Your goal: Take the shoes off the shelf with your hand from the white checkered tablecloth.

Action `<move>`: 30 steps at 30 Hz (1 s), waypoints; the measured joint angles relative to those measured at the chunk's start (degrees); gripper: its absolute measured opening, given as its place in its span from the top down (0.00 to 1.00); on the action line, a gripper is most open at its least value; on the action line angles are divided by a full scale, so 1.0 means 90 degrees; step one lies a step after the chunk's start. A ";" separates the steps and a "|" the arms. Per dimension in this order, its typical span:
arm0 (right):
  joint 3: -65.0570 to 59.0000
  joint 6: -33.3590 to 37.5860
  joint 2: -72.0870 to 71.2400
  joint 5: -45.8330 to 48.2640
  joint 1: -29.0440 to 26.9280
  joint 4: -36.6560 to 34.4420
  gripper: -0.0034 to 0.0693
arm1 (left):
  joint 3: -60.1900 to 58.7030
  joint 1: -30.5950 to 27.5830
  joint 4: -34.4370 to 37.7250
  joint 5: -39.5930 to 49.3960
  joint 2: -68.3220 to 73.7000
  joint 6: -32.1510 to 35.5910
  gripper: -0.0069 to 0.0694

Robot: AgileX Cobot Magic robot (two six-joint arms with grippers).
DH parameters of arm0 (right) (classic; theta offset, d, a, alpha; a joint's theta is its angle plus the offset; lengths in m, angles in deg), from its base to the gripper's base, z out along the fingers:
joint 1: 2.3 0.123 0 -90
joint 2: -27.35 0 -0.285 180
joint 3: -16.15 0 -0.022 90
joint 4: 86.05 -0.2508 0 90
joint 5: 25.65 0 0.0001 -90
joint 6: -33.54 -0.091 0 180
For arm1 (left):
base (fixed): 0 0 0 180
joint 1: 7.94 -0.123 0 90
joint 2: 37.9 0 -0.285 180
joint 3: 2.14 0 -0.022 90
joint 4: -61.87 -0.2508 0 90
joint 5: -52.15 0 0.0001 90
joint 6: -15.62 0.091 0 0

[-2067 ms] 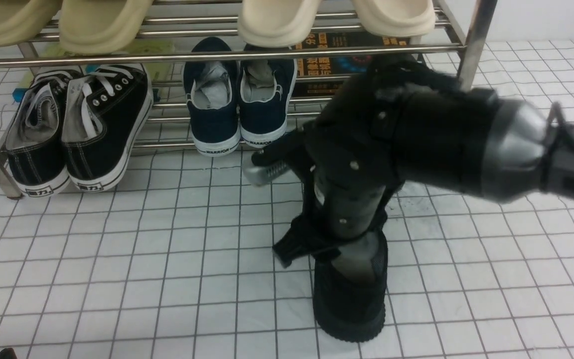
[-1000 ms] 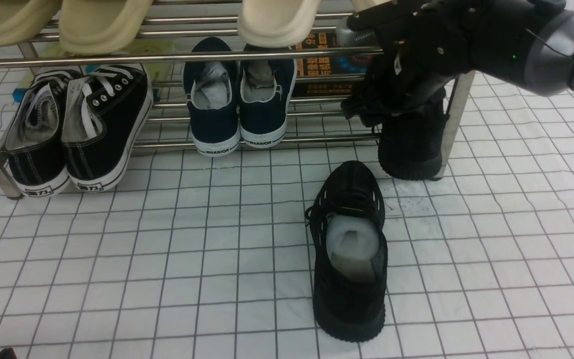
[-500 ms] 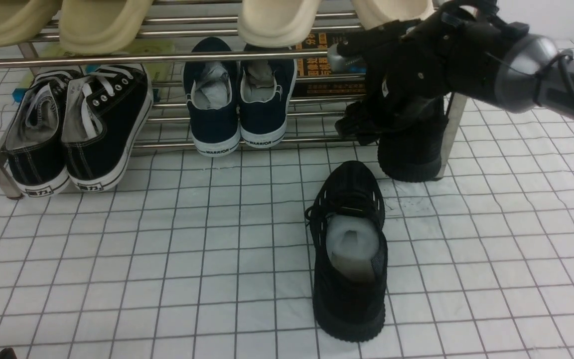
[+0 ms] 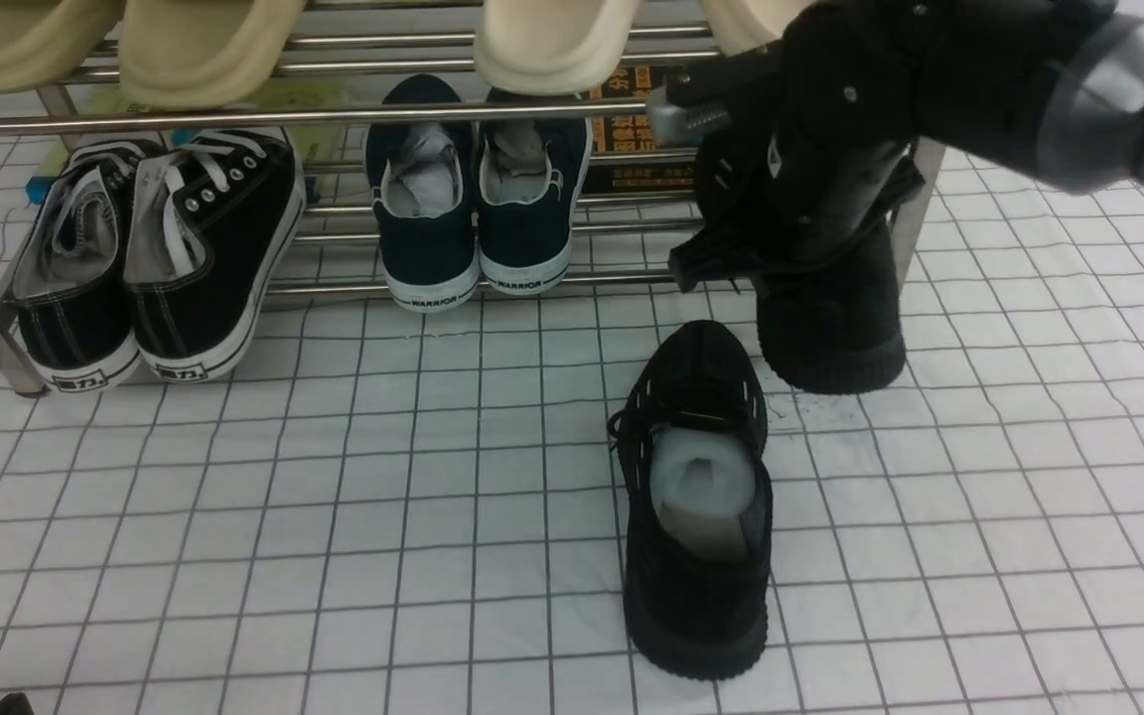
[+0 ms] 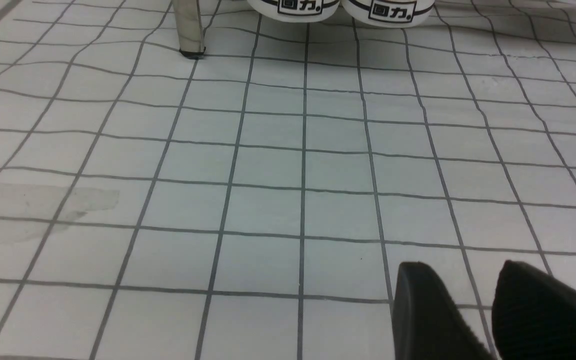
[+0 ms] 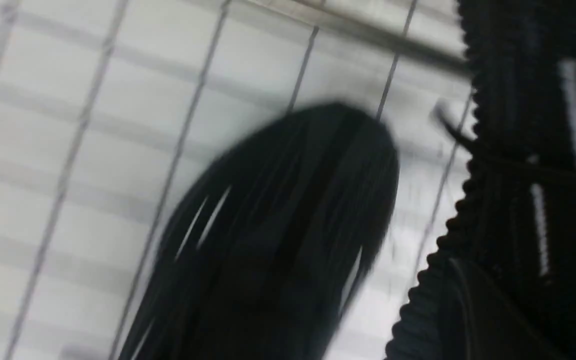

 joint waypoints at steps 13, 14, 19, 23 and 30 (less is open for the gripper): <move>-0.2629 -0.0677 -0.1578 -0.0077 0.0174 -0.0486 0.92 | 0.0000 0.0000 0.0000 0.0000 0.0000 0.0000 0.60; -0.2707 -0.0691 -0.1584 -0.0077 0.0174 -0.0486 0.92 | 0.0000 0.0000 0.0000 0.0000 0.0000 0.0000 0.60; -0.3358 -0.0943 -0.1573 -0.0870 0.0174 -0.0508 0.92 | 0.0000 0.0000 0.0000 0.0000 0.0000 0.0000 0.60; -0.3468 -0.1043 -0.1442 -0.1244 0.0174 -0.0502 0.92 | 0.0000 0.0000 0.0000 0.0000 0.0000 0.0000 0.60; -0.3468 -0.1056 -0.0967 -0.1707 0.0174 -0.0540 0.92 | 0.0000 0.0000 0.0000 0.0000 0.0000 0.0000 0.60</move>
